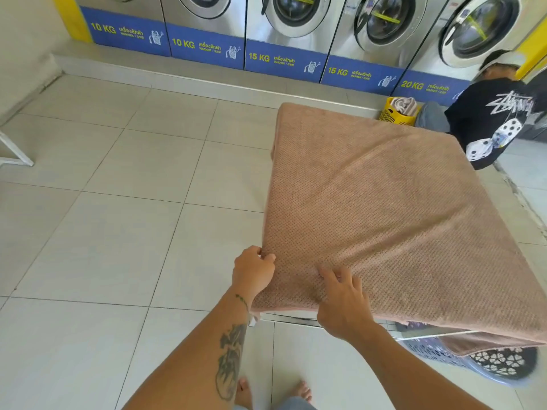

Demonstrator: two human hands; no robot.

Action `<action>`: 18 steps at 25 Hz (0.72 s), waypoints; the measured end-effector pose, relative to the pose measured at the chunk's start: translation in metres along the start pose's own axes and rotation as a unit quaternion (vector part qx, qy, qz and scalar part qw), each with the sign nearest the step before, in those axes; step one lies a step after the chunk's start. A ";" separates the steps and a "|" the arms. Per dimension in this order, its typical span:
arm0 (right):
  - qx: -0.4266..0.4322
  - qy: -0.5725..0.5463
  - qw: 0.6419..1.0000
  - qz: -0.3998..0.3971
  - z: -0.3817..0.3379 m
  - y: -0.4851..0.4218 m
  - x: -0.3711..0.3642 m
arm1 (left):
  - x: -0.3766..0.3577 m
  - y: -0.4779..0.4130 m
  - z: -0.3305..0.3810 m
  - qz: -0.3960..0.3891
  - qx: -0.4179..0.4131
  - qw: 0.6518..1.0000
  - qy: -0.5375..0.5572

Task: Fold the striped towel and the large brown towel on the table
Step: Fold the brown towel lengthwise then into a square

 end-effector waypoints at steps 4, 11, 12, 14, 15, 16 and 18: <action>0.017 0.004 1.000 0.006 0.015 -0.006 0.003 | 0.016 0.001 0.000 0.090 -0.001 0.995 -0.038; 0.076 -0.058 0.995 -0.025 -0.032 -0.018 -0.003 | 0.054 -0.012 -0.049 0.104 0.025 0.990 -0.097; 0.083 -0.073 0.993 -0.039 -0.041 -0.018 -0.005 | 0.062 -0.013 -0.062 0.101 0.035 0.990 -0.094; 0.064 -0.099 0.993 -0.029 -0.054 -0.024 0.000 | 0.073 -0.017 -0.080 0.063 0.048 0.992 -0.098; 0.040 -0.104 0.994 -0.011 -0.059 -0.029 0.005 | 0.075 -0.022 -0.087 0.019 0.055 0.993 -0.100; 0.012 -0.103 0.995 0.002 -0.063 -0.032 0.007 | 0.073 -0.027 -0.093 -0.038 0.069 0.993 -0.093; -0.052 -0.086 0.995 0.015 -0.068 -0.036 0.007 | 0.069 -0.037 -0.093 -0.146 0.115 0.981 -0.056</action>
Point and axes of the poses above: each hand's wrist, its own y-axis away from the middle knuckle, its own x-axis out of the back of the hand, z = x × y, the point moved 7 cm from there along -y, towards the middle knuckle, and after that the axes turned 5 degrees about -x, right-handed, at the moved point
